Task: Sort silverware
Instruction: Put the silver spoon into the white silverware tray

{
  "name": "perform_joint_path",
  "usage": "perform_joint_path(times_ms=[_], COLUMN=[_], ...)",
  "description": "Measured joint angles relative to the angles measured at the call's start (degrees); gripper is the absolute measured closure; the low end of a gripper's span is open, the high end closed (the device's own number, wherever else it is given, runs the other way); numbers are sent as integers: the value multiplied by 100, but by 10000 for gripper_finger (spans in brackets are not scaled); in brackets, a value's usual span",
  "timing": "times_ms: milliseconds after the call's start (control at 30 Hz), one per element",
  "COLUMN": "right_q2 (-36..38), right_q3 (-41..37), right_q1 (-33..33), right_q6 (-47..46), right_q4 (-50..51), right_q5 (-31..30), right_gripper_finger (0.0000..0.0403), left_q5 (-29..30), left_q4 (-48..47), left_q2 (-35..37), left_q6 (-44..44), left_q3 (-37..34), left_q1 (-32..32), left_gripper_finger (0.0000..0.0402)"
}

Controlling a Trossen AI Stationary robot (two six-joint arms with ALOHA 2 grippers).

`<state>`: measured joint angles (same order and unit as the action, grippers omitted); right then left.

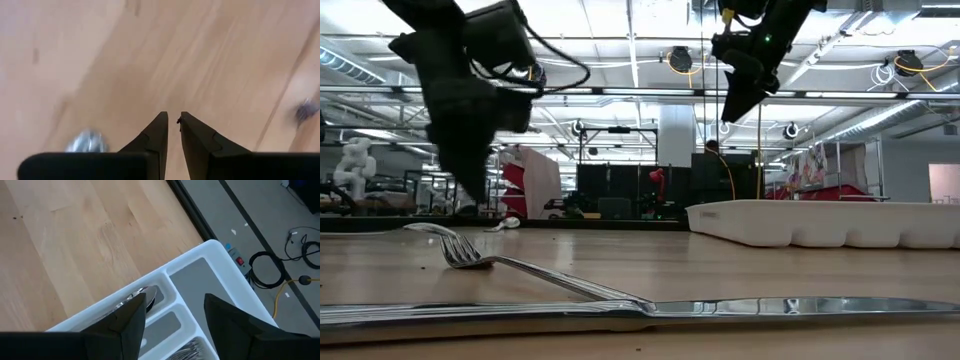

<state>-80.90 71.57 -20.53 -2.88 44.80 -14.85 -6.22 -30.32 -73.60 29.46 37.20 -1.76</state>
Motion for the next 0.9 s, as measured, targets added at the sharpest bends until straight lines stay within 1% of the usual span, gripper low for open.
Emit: perform_joint_path(times_ms=[67,100,300,400,567,633,767,800,833,900], right_q2=[0,0,0,0,0,0,0,0,0,0], right_q3=[0,0,0,0,0,0,0,0,0,0], right_q1=[0,0,0,0,0,0,0,0,0,2], right_q6=[6,16,60,79,232,253,365,402,427,460], right_q4=[-35,-43,-48,-48,-46,-46,-44,-44,-46,-46], right_q5=[-7,-7,-9,-7,-7,-7,-7,-7,-8,-7], right_gripper_finger=[211,211,211,211,211,211,207,206,205,204], left_q5=[46,-61,-1334,-1924,-2894,-3203,-4120,-4332,-4481,-4644], left_q4=[70,-1,-646,-701,-749,-402,1481,1808,1997,1992], left_q2=[0,17,31,33,33,33,-92,-107,-107,-107], left_q6=[-106,-214,-726,-913,-925,-802,-295,-146,8,307], left_q3=[97,175,755,966,1136,1149,1162,1162,1165,1166], left_q1=[2,-1,-311,-535,-797,-730,-183,-67,6,33], left_gripper_finger=[345,345,345,345,345,345,334,328,320,301])
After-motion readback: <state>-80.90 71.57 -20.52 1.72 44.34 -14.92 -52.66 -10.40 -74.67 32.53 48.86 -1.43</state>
